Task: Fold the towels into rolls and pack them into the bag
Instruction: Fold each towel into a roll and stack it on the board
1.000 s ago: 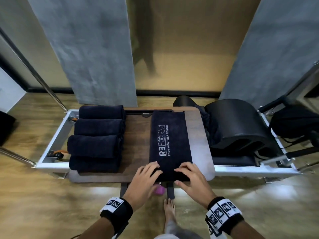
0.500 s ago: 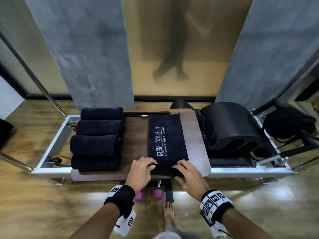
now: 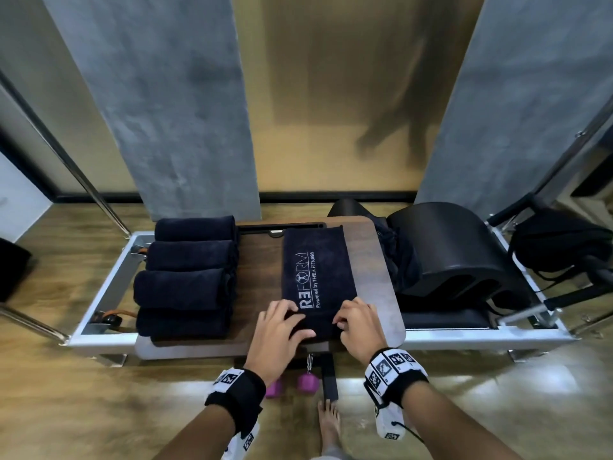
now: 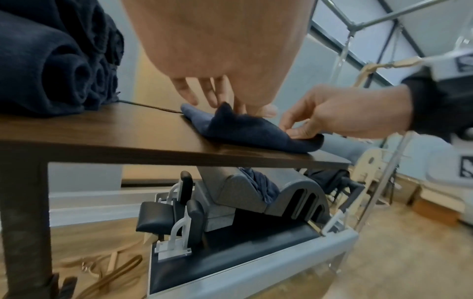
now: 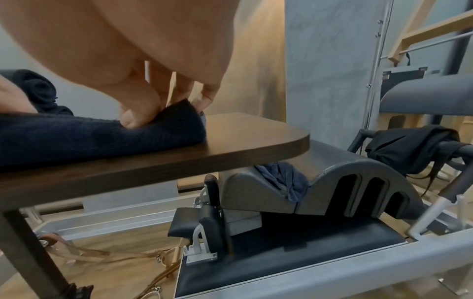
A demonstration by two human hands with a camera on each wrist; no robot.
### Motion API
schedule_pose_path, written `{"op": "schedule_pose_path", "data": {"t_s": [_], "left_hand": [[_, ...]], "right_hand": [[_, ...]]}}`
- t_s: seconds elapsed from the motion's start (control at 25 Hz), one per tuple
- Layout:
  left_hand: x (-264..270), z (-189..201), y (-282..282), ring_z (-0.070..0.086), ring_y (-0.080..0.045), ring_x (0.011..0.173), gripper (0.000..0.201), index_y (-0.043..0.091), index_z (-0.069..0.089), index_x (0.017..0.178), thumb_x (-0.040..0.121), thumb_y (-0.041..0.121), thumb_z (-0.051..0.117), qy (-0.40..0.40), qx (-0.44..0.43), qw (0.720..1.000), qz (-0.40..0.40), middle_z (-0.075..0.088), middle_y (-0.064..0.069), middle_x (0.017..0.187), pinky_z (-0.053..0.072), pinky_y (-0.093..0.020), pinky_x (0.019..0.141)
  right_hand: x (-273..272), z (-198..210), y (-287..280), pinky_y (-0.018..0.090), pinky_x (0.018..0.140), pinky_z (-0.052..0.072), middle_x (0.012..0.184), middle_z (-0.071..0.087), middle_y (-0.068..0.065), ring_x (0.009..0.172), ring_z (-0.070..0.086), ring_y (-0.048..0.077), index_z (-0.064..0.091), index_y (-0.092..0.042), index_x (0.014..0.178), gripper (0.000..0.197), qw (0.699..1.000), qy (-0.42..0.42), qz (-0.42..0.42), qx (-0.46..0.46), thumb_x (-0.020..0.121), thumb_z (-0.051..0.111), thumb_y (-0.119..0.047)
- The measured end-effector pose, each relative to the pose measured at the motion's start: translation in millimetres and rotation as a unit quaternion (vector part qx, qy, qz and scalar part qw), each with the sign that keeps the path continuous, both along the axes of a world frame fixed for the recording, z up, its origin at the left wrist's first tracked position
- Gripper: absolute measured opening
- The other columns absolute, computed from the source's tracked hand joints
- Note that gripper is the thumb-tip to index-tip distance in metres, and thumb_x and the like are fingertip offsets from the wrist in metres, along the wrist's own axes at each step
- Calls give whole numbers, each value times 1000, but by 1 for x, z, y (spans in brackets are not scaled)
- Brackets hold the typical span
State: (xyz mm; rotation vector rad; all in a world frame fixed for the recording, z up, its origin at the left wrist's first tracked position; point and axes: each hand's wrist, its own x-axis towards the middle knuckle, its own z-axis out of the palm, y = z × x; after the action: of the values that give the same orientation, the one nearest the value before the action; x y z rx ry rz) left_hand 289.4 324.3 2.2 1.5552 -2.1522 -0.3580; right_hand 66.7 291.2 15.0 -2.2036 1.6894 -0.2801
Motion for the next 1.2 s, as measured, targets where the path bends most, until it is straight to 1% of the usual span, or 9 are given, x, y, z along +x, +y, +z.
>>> {"op": "schedule_pose_path", "data": {"t_s": [0.08,0.16,0.32,0.52,0.64,0.76,0.84,1.04,1.2], "left_hand": [[-4,2,0,52,-13,119,45,22,75,122,92,56,69,-62,-13,996,-55,61,11,121,38,-34,95],[-9,3,-4,58,-11,109,34,25,79,115,92,49,72,-81,-26,993,-79,67,15,111,33,-31,92],[-17,9,-19,59,-8,100,16,28,82,98,101,33,67,-13,66,998,4,70,15,96,30,-32,89],[-26,12,-45,62,-22,100,28,21,65,83,106,24,49,-64,163,982,72,68,3,87,33,-39,90],[-27,16,-55,62,-23,106,26,21,73,93,105,26,50,-80,191,975,76,74,2,97,34,-41,100],[-26,19,-54,62,-19,107,20,28,69,98,107,32,51,-60,168,982,62,74,6,100,33,-39,99],[-26,20,-53,58,-11,112,16,34,63,115,107,39,50,-59,105,992,39,68,14,111,34,-37,97],[-20,23,-60,41,-5,115,41,37,64,117,94,69,52,-120,77,989,-31,49,19,118,31,-35,96],[-18,20,-68,48,-6,115,26,37,66,121,101,50,57,-116,99,988,-17,57,20,117,28,-33,94]], "right_hand": [[4,3,-8,32,90,35,102,71,-10,110,55,16,77,-26,95,31,1000,26,0,17,88,58,-3],[4,7,-14,35,93,37,103,73,-9,110,56,17,76,-27,95,29,998,48,7,35,88,58,-5],[1,16,-19,37,95,37,91,72,-8,99,63,16,65,-31,96,26,998,16,-6,52,89,60,-6],[-5,19,-2,38,85,44,96,62,-14,95,57,15,60,-29,98,20,992,-15,53,-109,87,68,-14],[-3,11,5,34,88,47,105,61,-11,97,56,13,64,-26,106,23,987,16,128,-100,87,75,-32],[1,8,-8,32,88,47,107,64,-3,99,58,20,63,-18,110,19,989,36,134,-51,92,64,-11],[4,10,-21,29,86,43,109,65,1,103,59,22,62,-16,111,23,993,10,116,-7,93,58,-3],[6,20,-56,36,83,52,103,71,6,97,65,26,67,-16,105,19,994,-43,53,85,95,57,-3],[4,17,-61,31,80,48,104,63,-3,96,59,17,64,-21,105,9,995,-84,54,25,98,64,-14]]}}
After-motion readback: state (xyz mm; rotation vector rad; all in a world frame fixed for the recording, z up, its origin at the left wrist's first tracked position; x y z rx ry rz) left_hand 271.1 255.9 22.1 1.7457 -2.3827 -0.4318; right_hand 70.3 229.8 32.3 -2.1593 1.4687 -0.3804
